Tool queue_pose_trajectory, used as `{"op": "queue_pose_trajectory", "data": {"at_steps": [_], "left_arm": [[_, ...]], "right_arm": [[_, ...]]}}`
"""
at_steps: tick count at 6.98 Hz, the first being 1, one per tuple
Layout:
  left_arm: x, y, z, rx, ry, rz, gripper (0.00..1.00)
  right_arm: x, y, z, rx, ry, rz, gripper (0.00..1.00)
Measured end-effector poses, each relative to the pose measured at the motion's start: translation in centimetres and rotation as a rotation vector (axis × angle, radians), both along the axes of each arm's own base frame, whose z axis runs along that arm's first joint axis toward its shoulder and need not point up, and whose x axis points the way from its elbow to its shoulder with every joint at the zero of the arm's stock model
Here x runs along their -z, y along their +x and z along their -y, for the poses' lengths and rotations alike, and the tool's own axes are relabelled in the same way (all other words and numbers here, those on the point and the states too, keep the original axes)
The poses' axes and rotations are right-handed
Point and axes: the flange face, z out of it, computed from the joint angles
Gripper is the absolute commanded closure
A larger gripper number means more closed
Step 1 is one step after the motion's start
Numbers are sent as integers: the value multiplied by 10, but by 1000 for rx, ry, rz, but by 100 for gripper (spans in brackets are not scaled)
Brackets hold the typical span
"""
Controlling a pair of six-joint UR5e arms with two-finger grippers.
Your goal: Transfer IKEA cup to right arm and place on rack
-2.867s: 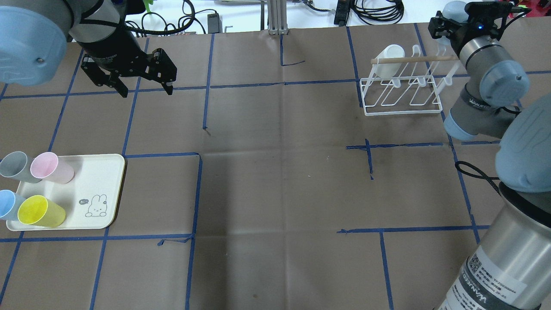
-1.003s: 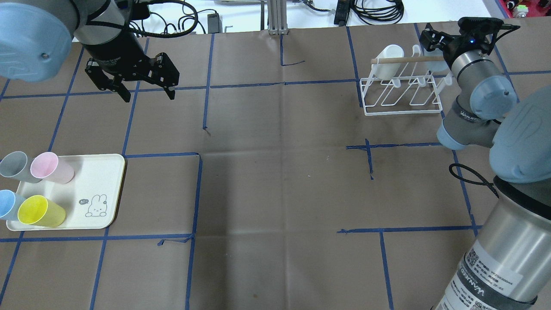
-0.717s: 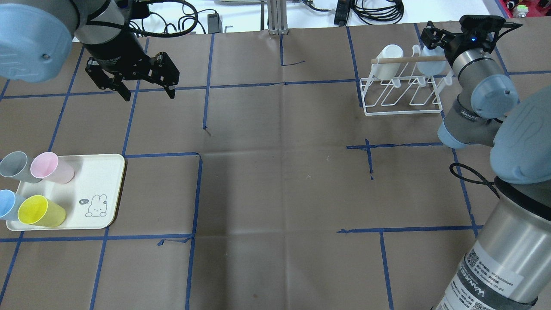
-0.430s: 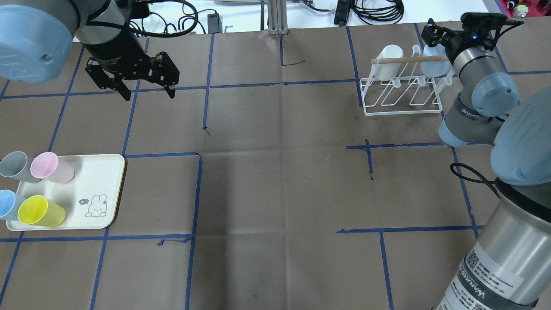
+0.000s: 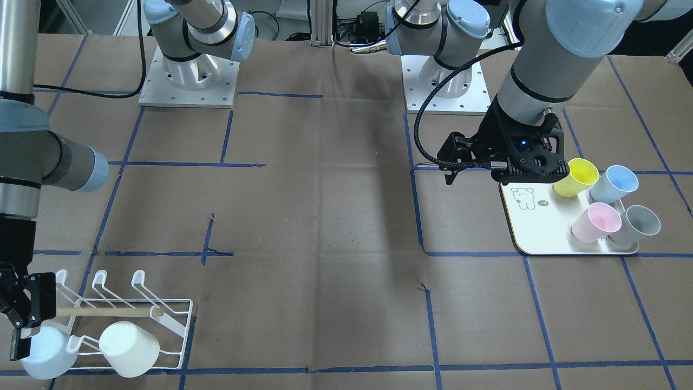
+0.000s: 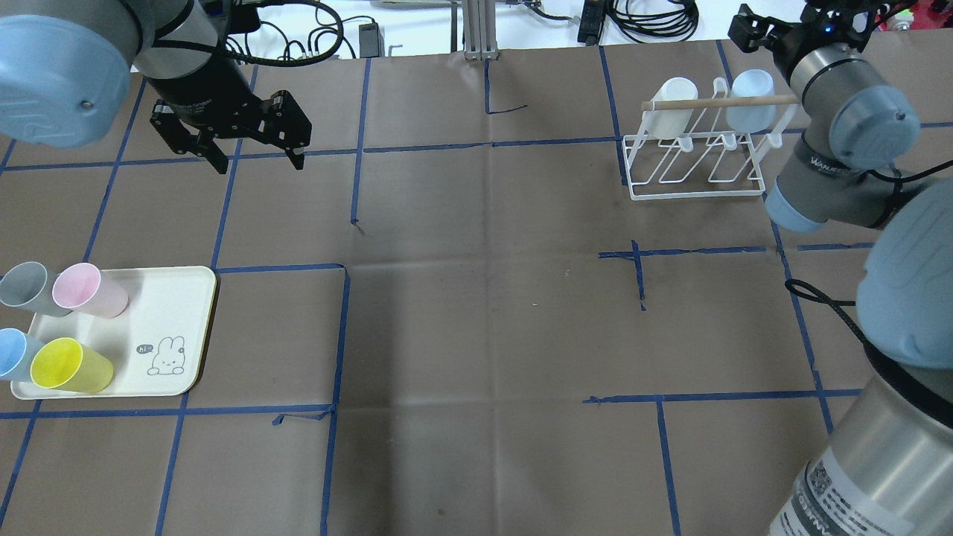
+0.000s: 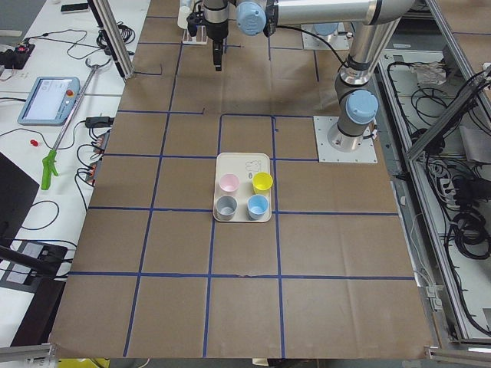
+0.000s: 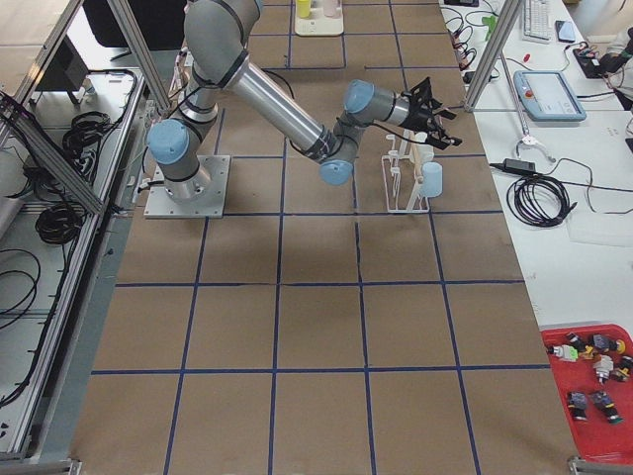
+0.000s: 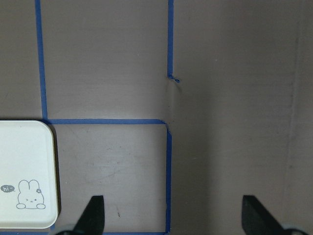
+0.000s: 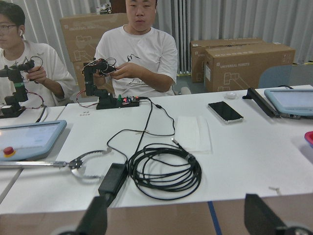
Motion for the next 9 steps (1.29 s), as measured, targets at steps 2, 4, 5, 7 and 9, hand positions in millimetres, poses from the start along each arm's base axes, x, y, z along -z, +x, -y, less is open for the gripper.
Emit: {"op": "queue_pose_trajectory", "data": {"at_steps": [2, 4, 5, 7, 9], "left_arm": [[-1, 1, 0, 0, -3, 8, 1], [-2, 1, 1, -1, -5, 9, 1], [-2, 1, 1, -1, -5, 9, 1], [-2, 1, 1, 0, -8, 10, 1], [-2, 1, 2, 0, -9, 10, 1]], "right_arm": [[-43, 16, -17, -17, 174, 43, 0], [-75, 47, -47, -50, 384, 86, 0], [-87, 65, -68, -62, 498, 98, 0], [-82, 91, -102, -90, 752, 131, 0], [-69, 129, -129, -149, 1013, 146, 0]]}}
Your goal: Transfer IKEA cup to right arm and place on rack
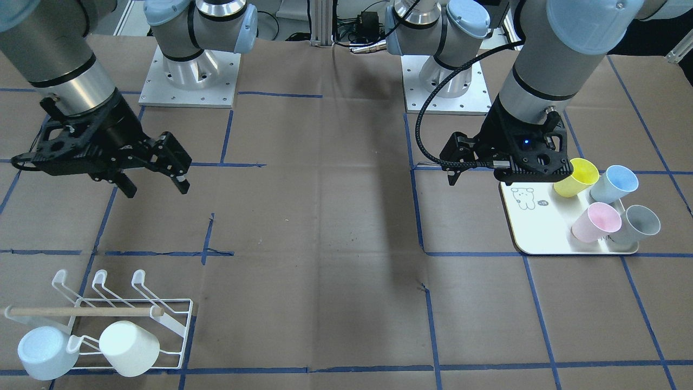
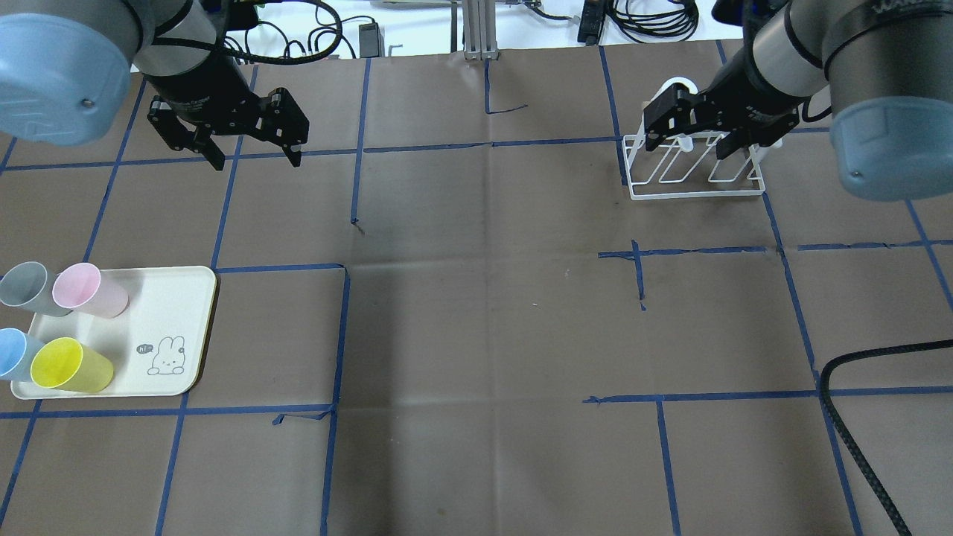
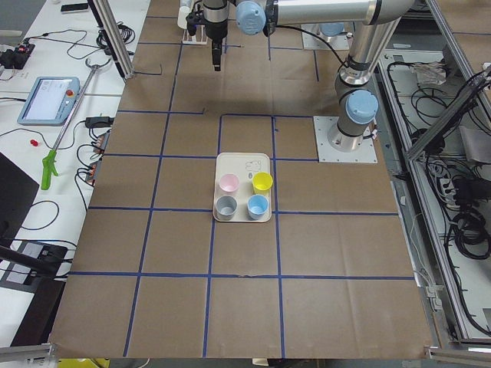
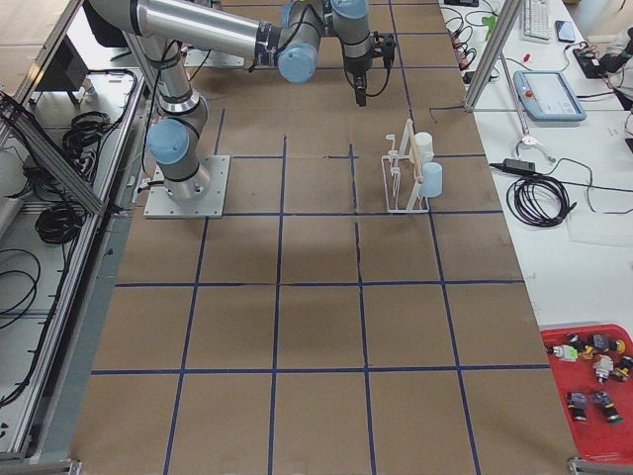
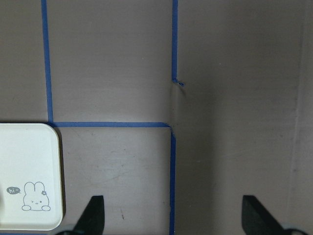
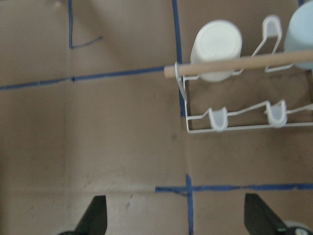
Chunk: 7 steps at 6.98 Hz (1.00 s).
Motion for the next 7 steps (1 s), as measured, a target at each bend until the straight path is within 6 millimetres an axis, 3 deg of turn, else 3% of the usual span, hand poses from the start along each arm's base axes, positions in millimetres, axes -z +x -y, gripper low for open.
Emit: {"op": "queue_pose_trajectory", "data": {"at_steps": [2, 5, 7], "left_arm": [[0, 0, 0, 0, 0, 0, 1], [-3, 0, 0, 0, -5, 2, 1], [-7, 0, 0, 0, -11, 5, 1]], "right_arm": [[-7, 24, -22, -60, 177, -80, 0], [-62, 29, -58, -74, 127, -243, 0], [-67, 30, -66, -52, 118, -249, 0]]}}
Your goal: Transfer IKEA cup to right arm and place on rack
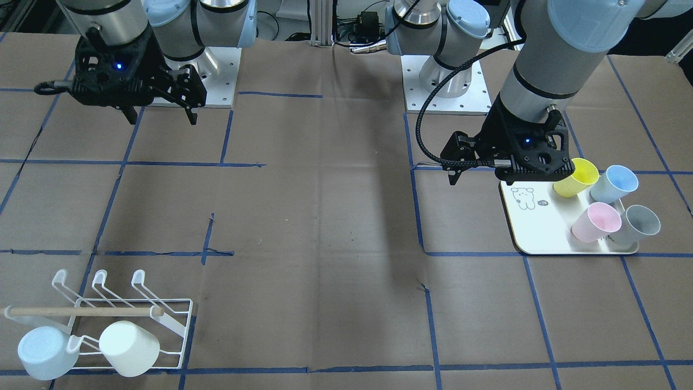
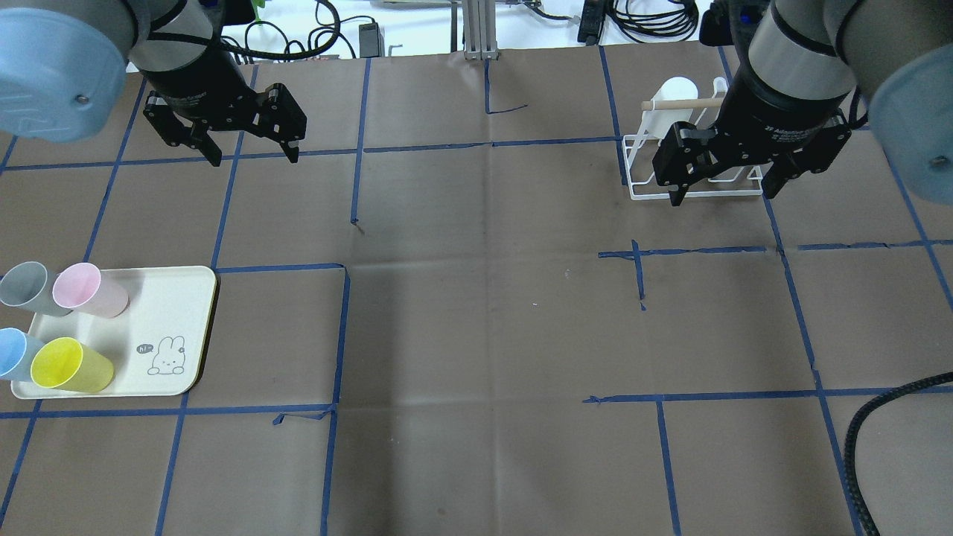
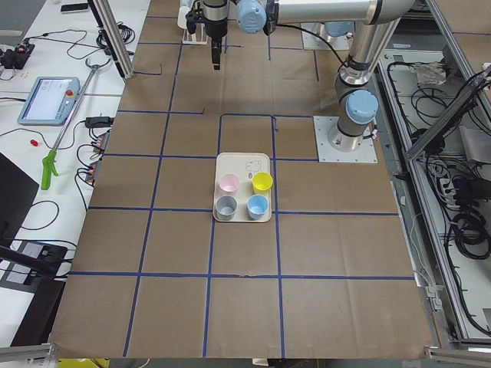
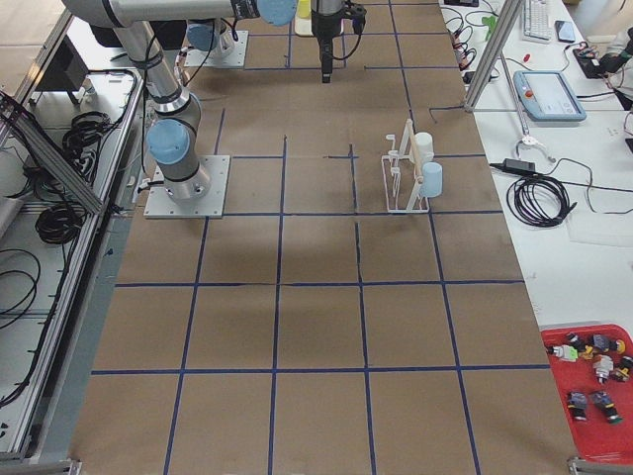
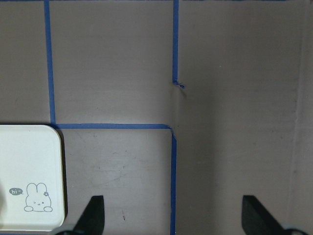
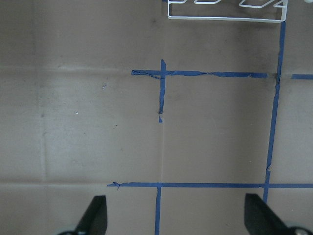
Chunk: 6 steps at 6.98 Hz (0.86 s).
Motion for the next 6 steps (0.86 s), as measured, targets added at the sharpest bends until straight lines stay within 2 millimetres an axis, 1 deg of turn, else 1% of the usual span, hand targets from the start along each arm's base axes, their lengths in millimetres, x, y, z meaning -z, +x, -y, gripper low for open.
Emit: {"op": "queue_pose_trajectory", "data": {"at_steps": [2, 3, 4, 6], "left_arm": [[-1, 0, -1, -1, 1, 0, 1], [-1, 0, -1, -1, 2, 0, 1], [-1, 0, -2, -1, 3, 0, 1], [-1, 0, -2, -1, 3, 0, 1]], "right_arm": [[21, 2, -1, 7, 37, 11, 0], [28, 2, -2, 7, 49, 13, 0], [30, 2, -2, 7, 52, 13, 0], [28, 2, -1, 7, 45, 13, 0]]}}
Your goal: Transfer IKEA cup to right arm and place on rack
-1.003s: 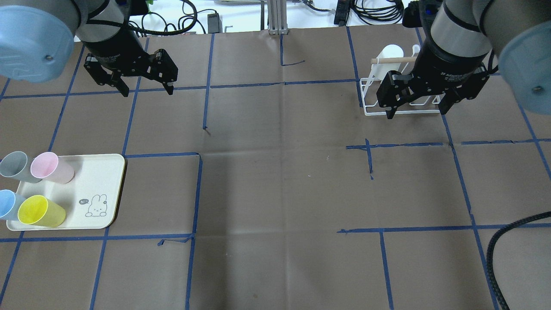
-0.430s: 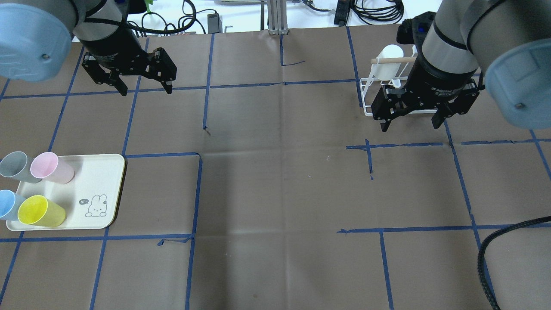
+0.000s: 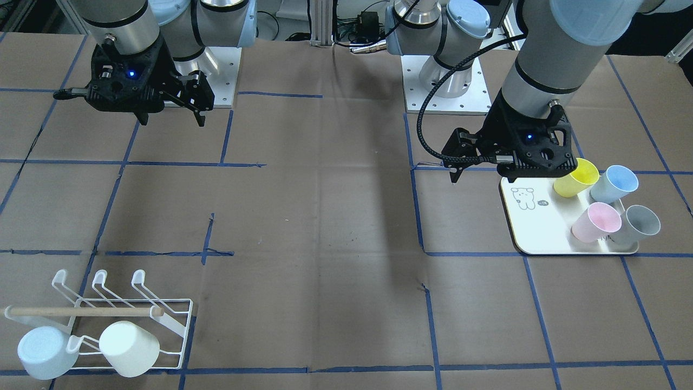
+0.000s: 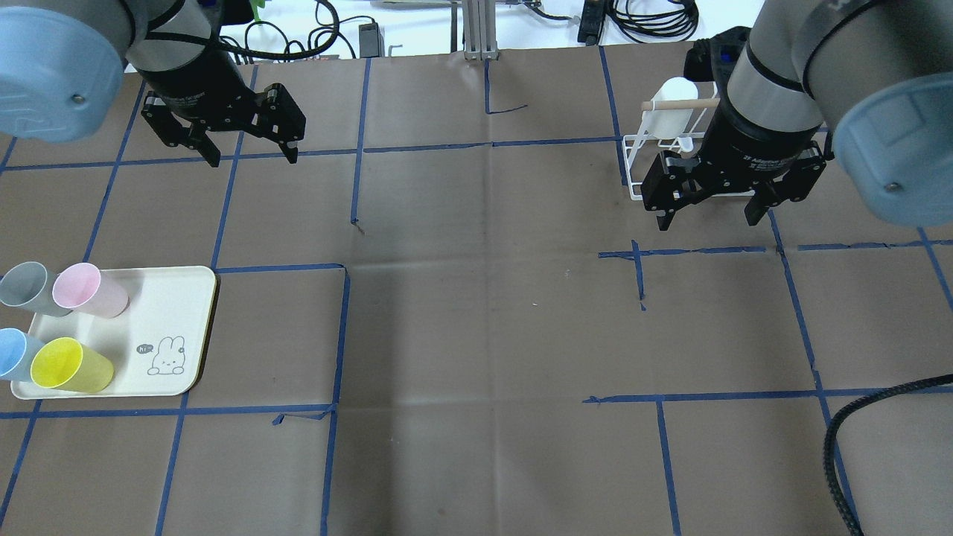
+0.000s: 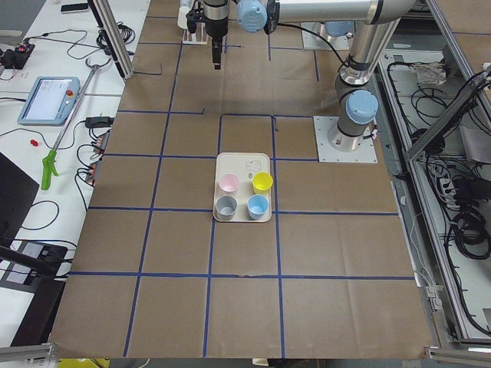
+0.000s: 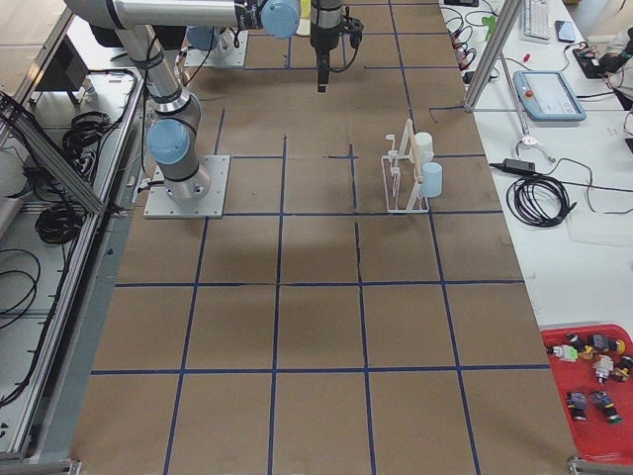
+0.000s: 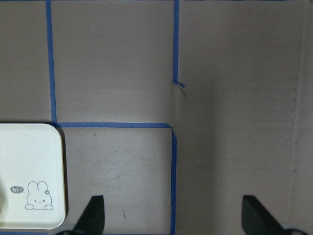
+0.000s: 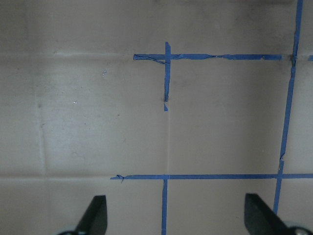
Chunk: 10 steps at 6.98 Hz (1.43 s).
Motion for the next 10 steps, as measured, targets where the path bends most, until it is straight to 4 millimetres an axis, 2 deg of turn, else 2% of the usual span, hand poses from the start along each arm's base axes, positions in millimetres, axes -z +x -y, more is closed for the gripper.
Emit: {"op": "queue_pose_trajectory", "data": {"at_steps": [6, 10], "left_arm": [[2, 0, 1, 0, 1, -1, 1], [2, 0, 1, 0, 1, -2, 1]], "right_arm": [[-13, -1, 6, 0, -32, 0, 0], [-13, -1, 7, 0, -34, 0, 0]]}}
